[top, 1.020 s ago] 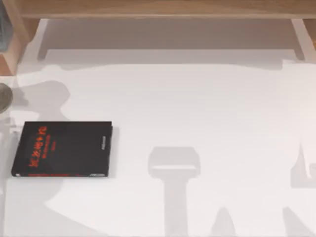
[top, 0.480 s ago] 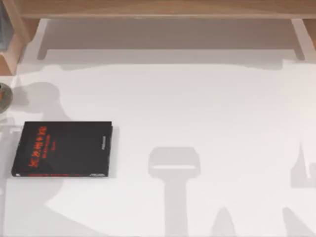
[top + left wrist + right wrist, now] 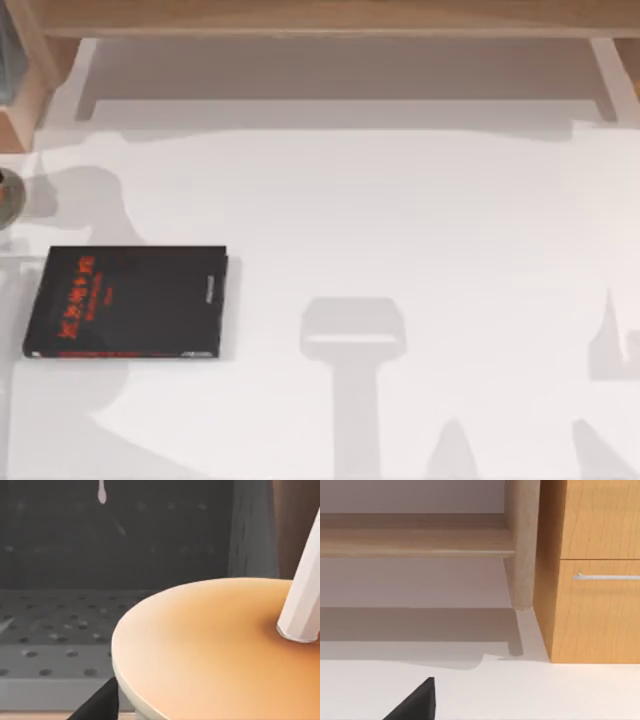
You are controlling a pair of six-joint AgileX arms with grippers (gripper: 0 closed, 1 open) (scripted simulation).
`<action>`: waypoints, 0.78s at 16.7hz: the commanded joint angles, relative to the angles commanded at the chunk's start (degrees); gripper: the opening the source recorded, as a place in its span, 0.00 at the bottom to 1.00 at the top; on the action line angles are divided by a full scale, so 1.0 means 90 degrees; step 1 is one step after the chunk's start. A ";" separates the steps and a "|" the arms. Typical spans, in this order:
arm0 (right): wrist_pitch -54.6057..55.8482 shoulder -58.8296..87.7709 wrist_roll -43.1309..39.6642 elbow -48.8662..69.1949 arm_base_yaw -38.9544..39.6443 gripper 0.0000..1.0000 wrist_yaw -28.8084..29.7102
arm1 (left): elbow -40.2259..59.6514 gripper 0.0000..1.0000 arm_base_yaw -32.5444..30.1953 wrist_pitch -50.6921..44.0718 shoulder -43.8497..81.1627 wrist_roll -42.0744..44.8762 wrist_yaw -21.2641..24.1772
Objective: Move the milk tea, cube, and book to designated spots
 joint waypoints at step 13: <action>0.0000 0.0000 0.0000 0.0000 0.0000 1.00 0.0000 | -0.0700 1.00 0.0198 0.0056 -0.0627 0.0004 0.0213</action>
